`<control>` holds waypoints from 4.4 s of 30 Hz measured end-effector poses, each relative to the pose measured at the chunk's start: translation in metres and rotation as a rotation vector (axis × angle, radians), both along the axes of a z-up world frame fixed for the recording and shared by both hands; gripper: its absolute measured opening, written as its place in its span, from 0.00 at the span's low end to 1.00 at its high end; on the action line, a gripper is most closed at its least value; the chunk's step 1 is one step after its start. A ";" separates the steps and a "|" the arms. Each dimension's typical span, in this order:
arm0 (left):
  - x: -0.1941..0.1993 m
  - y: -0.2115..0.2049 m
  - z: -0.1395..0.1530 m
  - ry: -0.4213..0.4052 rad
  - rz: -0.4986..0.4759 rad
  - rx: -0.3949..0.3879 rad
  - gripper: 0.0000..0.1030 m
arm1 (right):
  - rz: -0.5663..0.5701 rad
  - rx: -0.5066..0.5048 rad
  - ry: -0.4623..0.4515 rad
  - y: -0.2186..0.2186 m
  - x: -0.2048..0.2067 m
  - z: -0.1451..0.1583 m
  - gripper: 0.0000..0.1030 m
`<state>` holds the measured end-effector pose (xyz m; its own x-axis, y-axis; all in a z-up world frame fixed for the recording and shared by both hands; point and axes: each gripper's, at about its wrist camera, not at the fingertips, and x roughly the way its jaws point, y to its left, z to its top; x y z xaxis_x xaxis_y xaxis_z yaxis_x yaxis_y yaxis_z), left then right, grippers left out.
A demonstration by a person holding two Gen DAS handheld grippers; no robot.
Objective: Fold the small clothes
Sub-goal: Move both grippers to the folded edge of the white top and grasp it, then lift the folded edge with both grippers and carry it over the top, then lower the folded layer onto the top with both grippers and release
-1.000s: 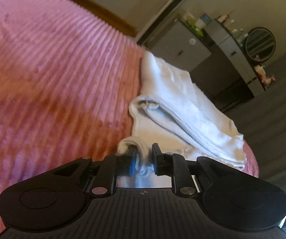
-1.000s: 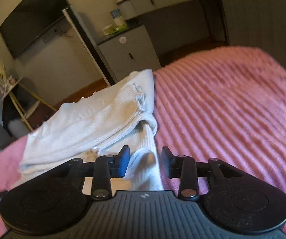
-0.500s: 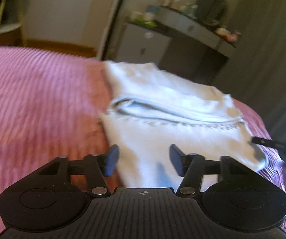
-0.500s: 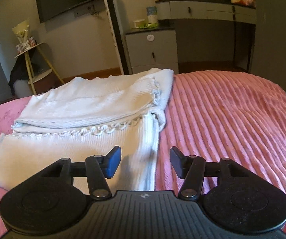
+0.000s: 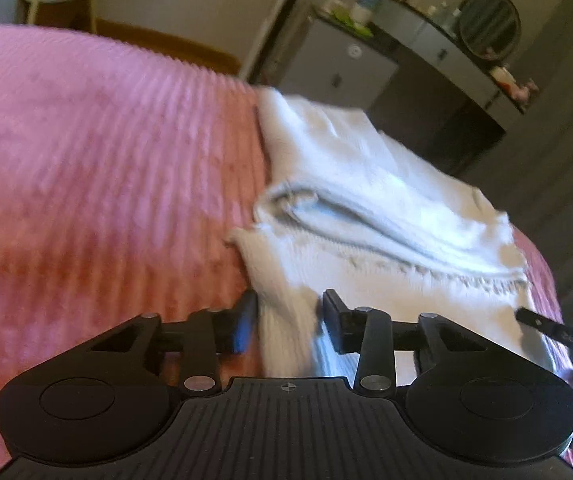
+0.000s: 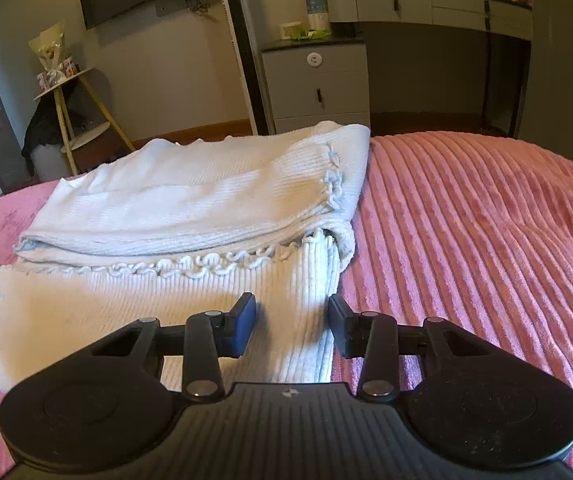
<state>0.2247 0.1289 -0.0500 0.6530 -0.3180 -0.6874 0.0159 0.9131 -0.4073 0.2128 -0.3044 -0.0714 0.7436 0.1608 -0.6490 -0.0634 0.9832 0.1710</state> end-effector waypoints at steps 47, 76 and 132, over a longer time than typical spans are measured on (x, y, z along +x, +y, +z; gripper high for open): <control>0.001 -0.040 0.011 -0.100 -0.114 0.077 0.15 | 0.089 -0.025 0.030 0.014 0.003 0.001 0.17; 0.157 -0.061 0.083 -0.350 -0.070 0.276 0.14 | -0.089 -0.392 -0.296 0.050 0.156 0.062 0.06; 0.075 -0.035 0.025 -0.074 -0.046 0.229 0.71 | -0.403 0.360 -0.088 -0.026 -0.010 -0.019 0.52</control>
<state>0.2997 0.0941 -0.0253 0.6929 -0.1896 -0.6957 0.0814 0.9792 -0.1859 0.2025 -0.3300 -0.0901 0.8411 0.0526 -0.5383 0.2771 0.8129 0.5123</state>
